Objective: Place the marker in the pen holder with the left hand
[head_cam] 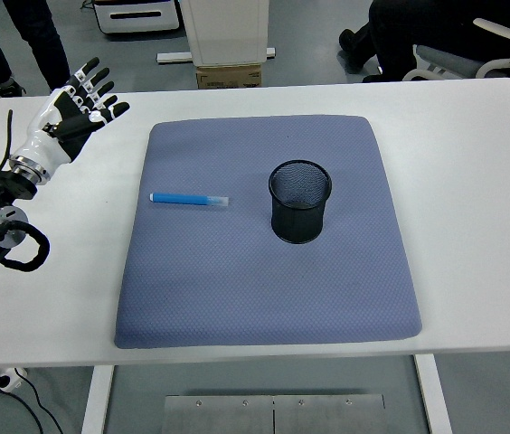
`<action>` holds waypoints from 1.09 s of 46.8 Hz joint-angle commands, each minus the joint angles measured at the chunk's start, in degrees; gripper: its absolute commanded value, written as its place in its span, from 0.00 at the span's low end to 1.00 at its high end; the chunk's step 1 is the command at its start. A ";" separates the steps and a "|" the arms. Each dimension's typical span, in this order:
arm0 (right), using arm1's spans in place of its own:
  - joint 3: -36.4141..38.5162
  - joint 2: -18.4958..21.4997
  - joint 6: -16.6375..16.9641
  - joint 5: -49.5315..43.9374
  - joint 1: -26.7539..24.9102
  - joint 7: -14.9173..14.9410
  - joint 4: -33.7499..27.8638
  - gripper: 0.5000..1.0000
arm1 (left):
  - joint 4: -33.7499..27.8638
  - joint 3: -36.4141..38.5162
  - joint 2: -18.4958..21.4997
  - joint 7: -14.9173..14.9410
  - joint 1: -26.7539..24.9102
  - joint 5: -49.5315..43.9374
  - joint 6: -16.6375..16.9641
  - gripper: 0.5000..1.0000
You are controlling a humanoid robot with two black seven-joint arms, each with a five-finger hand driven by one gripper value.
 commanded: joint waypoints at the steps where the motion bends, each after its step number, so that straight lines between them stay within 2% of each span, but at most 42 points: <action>1: 0.01 0.00 0.05 0.00 0.00 0.00 -0.01 1.00 | -0.62 4.33 0.67 -0.01 -2.44 0.08 0.10 1.00; 3: 0.01 0.00 -0.04 0.00 0.00 -0.09 -0.01 1.00 | -0.80 5.57 0.67 -0.01 -3.24 0.08 0.19 1.00; 4: -0.07 0.00 0.05 0.00 0.00 0.00 -0.01 1.00 | -1.32 9.32 0.76 0.08 -5.50 0.17 0.63 1.00; 7: -0.07 0.00 -0.04 0.00 0.00 0.00 -0.01 1.00 | -1.77 12.69 0.76 -0.01 -7.28 0.25 1.07 1.00; 8: -0.07 0.00 -0.04 0.00 0.00 0.00 -0.01 1.00 | -1.94 16.87 0.76 -0.01 -9.63 0.34 1.77 1.00; 12: 0.01 0.00 -0.04 0.00 0.00 0.00 -0.01 1.00 | -2.12 20.60 0.76 -0.18 -12.29 0.25 3.18 1.00; 19: -0.07 0.00 0.05 0.00 0.00 0.00 -0.01 1.00 | -2.73 21.39 1.46 -0.01 -13.34 -0.62 2.74 1.00; 27: 0.01 0.00 0.05 0.00 0.00 0.00 -0.01 1.00 | -7.74 21.39 3.31 -0.80 -13.96 -0.80 2.92 1.00; 35: 0.01 0.00 -0.04 0.00 0.00 0.00 -0.01 1.00 | -7.83 23.67 2.52 -0.10 -15.63 0.95 4.15 1.00; 42: 0.01 0.00 0.05 0.00 0.00 0.00 -0.01 1.00 | -7.92 32.90 -0.20 0.08 -18.97 10.70 6.43 1.00; 43: 0.01 0.00 0.05 0.00 0.00 0.00 -0.01 1.00 | -7.92 32.91 -0.20 0.08 -18.97 10.71 6.43 1.00; 44: 0.01 0.00 -0.04 0.00 0.00 0.00 -0.01 1.00 | -8.27 34.30 -0.38 0.08 -20.01 15.85 7.39 1.00; 51: -0.07 0.00 0.05 0.00 0.00 0.00 -0.09 1.00 | -8.36 35.37 -0.38 -0.01 -21.52 29.51 7.58 1.00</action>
